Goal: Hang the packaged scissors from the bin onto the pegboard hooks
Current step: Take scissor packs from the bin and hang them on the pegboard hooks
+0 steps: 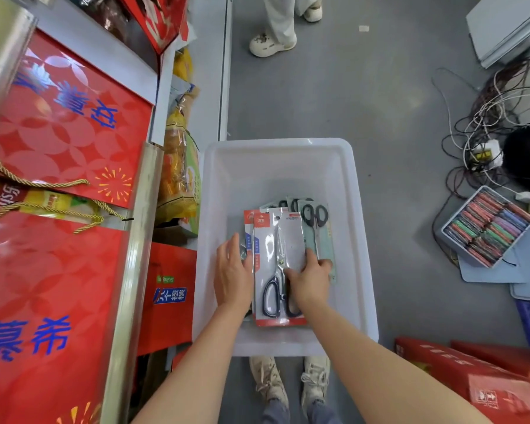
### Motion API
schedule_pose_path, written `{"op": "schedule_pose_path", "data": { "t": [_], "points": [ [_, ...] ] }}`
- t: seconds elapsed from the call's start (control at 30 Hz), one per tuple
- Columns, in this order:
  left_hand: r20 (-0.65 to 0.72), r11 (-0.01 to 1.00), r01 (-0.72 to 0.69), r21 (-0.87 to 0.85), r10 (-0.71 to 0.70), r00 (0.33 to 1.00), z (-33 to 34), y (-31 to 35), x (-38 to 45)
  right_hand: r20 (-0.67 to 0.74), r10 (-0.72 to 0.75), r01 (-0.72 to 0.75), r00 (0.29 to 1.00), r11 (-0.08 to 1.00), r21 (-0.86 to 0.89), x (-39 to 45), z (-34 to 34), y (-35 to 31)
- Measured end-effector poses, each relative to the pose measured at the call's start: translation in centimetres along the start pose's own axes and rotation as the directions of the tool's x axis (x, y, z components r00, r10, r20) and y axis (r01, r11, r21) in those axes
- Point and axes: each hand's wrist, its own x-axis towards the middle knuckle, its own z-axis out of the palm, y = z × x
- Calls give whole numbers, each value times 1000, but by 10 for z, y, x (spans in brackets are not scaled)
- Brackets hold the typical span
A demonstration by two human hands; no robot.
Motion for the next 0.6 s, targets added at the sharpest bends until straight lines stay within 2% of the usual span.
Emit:
{"op": "schedule_pose_path", "data": {
  "t": [0.17, 0.27, 0.37, 0.6],
  "points": [
    [76, 969, 227, -95, -220, 973, 4, 4, 12, -47, -67, 75, 997, 973, 216, -6, -6, -6],
    [123, 916, 354, -188, -335, 934, 12, 4, 22, -52, 4, 15, 999, 933, 359, -7, -20, -3],
    [173, 835, 463, -298, -430, 886, 20, 4, 31, -97, 43, -3, 994, 925, 381, -4, -35, 4],
    [131, 869, 430, -245, -410, 903, 26, 14, 26, -151, 103, -13, 983, 864, 503, -8, -53, 14]
  ]
}}
